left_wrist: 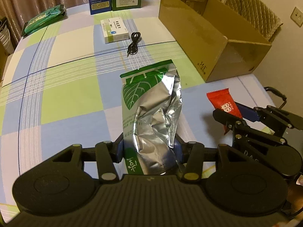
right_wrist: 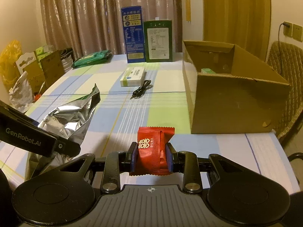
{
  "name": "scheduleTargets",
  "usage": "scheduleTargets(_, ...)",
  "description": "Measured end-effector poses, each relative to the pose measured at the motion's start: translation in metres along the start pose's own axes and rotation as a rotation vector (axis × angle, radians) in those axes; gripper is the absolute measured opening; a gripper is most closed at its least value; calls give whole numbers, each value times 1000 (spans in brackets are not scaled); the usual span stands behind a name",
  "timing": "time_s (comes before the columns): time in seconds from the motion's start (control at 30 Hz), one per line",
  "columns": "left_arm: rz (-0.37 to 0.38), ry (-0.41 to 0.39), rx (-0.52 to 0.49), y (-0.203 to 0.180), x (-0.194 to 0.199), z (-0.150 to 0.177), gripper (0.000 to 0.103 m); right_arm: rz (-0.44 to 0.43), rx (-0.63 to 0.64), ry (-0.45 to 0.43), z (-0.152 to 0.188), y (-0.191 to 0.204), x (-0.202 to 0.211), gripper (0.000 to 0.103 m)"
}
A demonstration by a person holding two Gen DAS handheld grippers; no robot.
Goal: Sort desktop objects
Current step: 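Carry the foil packet and red candy packet over the cardboard box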
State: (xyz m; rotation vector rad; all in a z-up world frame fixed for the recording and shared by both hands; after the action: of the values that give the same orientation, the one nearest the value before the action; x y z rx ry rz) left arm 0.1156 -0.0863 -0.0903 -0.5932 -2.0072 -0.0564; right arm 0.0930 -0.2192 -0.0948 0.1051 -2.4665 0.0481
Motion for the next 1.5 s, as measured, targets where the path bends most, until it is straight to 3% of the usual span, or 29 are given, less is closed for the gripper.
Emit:
scheduleTargets(0.6, 35, -57, -16, -29, 18, -18, 45, 49, -63, -42, -21, -33, 28, 28)
scheduleTargets(1.07, 129, -89, -70, -92, 11, -55, 45, 141, -148, -114, -56, -99, 55, 28)
scheduleTargets(1.5, 188, -88, -89, -140, -3, -71, 45, 168, -214, -148, -69, -143, 70, 28)
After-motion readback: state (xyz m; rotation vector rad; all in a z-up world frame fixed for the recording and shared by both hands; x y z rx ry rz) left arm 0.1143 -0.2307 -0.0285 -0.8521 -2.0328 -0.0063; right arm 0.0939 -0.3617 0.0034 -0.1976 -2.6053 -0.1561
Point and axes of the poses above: each gripper's, at about its wrist camera, not at the fingertips, and x roughly against the way its jaws point, y to its left, z to its underside, the point moved 10 cm from there along -x, roughly the way its jaws point, and after that the axes turned 8 degrees about z, right-handed, at the moved point
